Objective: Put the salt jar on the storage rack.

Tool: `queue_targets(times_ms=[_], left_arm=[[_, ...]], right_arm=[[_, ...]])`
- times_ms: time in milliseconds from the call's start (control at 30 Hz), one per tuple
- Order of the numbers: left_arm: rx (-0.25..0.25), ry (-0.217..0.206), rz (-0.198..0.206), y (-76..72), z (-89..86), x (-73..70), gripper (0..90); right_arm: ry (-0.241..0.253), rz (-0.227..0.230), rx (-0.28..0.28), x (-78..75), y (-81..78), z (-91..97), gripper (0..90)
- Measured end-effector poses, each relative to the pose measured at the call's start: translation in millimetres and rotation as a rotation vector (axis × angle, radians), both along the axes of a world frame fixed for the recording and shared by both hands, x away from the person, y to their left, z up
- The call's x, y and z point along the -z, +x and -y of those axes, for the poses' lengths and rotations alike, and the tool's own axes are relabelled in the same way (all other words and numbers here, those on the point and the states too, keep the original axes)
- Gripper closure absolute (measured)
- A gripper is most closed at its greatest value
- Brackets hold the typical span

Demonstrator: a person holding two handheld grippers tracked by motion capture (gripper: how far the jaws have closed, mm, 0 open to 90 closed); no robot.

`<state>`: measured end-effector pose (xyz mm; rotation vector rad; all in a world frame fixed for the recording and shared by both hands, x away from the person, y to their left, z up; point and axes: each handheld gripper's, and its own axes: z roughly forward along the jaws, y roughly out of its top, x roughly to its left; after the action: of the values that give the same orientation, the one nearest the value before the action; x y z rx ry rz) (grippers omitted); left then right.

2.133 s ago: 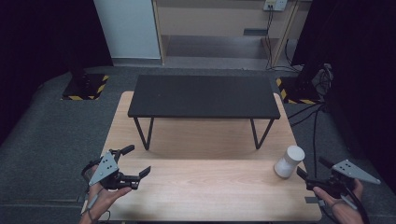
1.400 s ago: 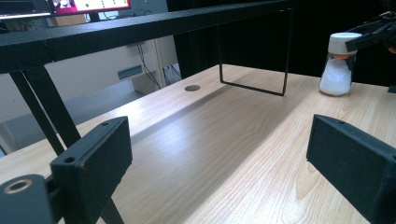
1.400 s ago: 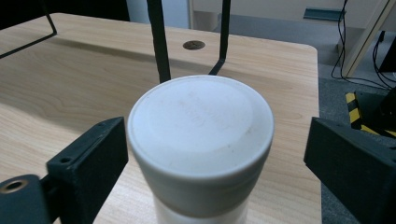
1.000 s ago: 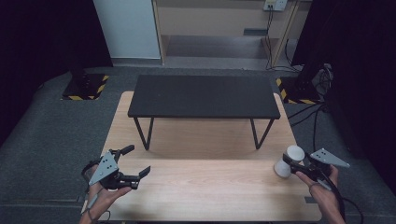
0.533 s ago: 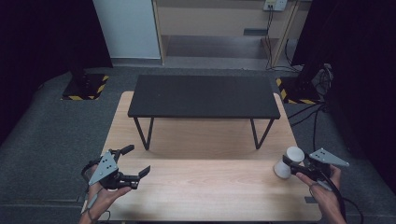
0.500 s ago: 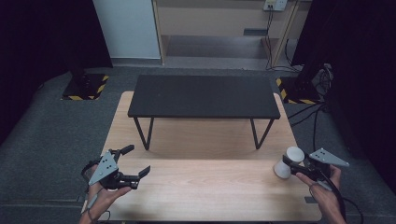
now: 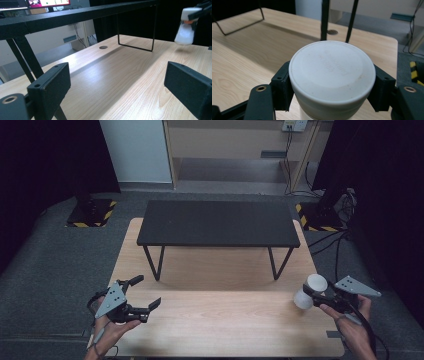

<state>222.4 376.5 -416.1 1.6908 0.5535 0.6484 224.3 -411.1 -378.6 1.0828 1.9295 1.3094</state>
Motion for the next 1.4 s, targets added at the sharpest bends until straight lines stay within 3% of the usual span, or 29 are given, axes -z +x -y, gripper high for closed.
queue_targets(times_ms=[167, 200, 267, 367, 400, 433, 467, 500, 667, 700, 833, 1133, 1400], left_arm=[[0.001, -0.001, 0.000, 0.1, 0.0, 0.2, 5.5], [0.001, 0.000, 0.000, 0.1, 0.0, -0.1, 5.5], [0.002, 0.000, 0.001, 0.1, 0.0, -0.1, 5.5], [0.001, 0.001, 0.000, 0.1, 0.0, -0.1, 5.5], [0.001, 0.001, 0.000, 0.1, 0.0, -0.1, 5.5], [0.001, 0.000, 0.001, 0.0, 0.0, -0.2, 5.5], [0.001, 0.000, 0.001, 0.0, 0.0, -0.2, 5.5], [0.001, 0.000, 0.002, 0.0, -0.1, -0.3, 5.5], [0.001, 0.001, 0.003, -0.1, -0.3, -0.5, 5.5], [0.001, 0.001, 0.003, -0.1, -0.3, -0.5, 5.5], [0.002, 0.000, 0.002, -0.1, -0.3, -0.4, 5.6], [0.003, -0.004, 0.005, -0.4, -0.5, -0.3, 5.5], [0.002, 0.006, 0.009, -1.1, -0.4, -0.9, 5.5]], right_arm=[[0.006, 0.017, -0.046, -22.6, -1.8, 0.9, 33.6], [-0.004, 0.031, -0.080, -39.0, -1.9, 0.5, 33.6], [-0.010, 0.037, -0.094, -46.6, -2.1, -0.2, 33.6], [-0.029, 0.059, -0.145, -75.5, -1.2, -3.7, 33.6], [-0.029, 0.059, -0.145, -75.5, -1.2, -3.7, 33.6], [-0.032, 0.075, -0.174, -90.3, -0.3, -6.1, 33.6], [-0.032, 0.075, -0.174, -90.3, -0.3, -6.1, 33.6], [-0.032, 0.084, -0.192, -99.8, 0.7, -7.8, 33.6], [0.007, 0.109, -0.283, -140.2, 11.0, -14.7, 33.6], [0.007, 0.109, -0.283, -140.2, 11.0, -14.7, 33.6], [0.028, 0.112, -0.361, -166.7, 26.6, -25.3, 33.6], [0.019, 0.128, -0.467, -193.3, 58.5, -56.3, 33.6], [0.017, 0.114, -0.564, -204.3, 88.8, -86.0, 33.6]])
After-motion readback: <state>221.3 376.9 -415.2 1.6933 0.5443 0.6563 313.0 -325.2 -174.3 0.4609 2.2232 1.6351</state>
